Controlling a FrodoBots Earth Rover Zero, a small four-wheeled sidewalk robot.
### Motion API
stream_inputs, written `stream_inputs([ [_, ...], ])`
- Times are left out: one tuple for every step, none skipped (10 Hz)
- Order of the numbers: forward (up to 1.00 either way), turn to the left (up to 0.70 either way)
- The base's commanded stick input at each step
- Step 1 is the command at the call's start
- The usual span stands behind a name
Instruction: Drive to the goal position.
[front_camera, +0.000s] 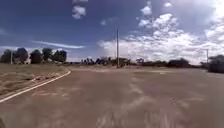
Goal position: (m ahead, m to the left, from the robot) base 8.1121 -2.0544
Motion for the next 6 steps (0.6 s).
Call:
stream_inputs([
  [0.86, 0.03],
  [0.86, 0.00],
  [0.86, 0.00],
  [0.86, 0.00],
  [0.86, 0.27],
  [0.86, 0.29],
])
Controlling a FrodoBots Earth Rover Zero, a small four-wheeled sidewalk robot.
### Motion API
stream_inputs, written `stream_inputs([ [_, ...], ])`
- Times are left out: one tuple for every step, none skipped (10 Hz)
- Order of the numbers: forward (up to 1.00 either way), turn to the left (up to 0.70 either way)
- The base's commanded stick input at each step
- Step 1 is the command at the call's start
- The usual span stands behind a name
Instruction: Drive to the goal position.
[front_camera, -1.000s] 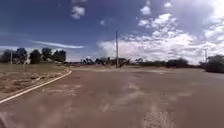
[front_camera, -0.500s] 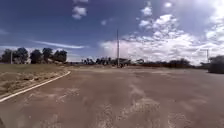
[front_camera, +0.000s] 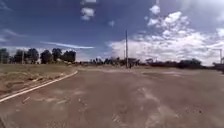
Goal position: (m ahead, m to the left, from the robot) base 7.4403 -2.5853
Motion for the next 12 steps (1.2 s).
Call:
stream_inputs([
  [0.86, 0.32],
  [0.86, 0.34],
  [0.86, 0.33],
  [0.86, 0.33],
  [0.86, 0.32],
  [0.83, 0.00],
  [0.83, 0.00],
  [0.83, 0.00],
  [0.83, 0.00],
  [0.83, 0.00],
  [0.83, 0.00],
  [0.83, 0.00],
])
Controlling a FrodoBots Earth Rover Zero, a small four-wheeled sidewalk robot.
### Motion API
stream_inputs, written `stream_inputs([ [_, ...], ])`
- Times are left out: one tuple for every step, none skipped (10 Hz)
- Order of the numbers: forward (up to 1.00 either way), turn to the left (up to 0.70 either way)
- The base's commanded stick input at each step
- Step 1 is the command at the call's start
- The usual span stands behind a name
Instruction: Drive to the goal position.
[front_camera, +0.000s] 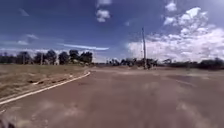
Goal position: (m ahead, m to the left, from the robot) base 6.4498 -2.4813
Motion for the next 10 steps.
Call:
stream_inputs([
  [0.83, 0.00],
  [0.83, 0.00],
  [0.83, 0.00],
  [0.83, 0.00],
  [0.83, 0.00],
  [0.83, 0.00],
  [0.83, -0.29],
  [0.83, -0.31],
  [0.83, -0.32],
  [0.83, -0.29],
])
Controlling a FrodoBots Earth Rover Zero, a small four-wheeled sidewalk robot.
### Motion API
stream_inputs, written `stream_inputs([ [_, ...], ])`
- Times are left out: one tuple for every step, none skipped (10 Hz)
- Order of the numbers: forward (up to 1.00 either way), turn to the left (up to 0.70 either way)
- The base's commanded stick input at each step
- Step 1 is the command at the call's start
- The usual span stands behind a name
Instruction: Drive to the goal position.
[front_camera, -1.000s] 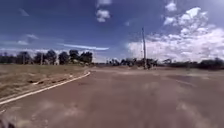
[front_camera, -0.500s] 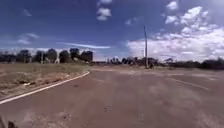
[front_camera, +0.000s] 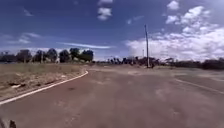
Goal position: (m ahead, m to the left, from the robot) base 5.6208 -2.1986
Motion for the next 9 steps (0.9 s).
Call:
stream_inputs([
  [0.83, -0.19],
  [0.83, -0.09],
  [0.83, 0.00],
  [0.83, 0.00],
  [0.83, 0.00],
  [0.83, 0.00],
  [0.83, 0.00],
  [0.83, 0.00],
  [0.83, 0.00],
])
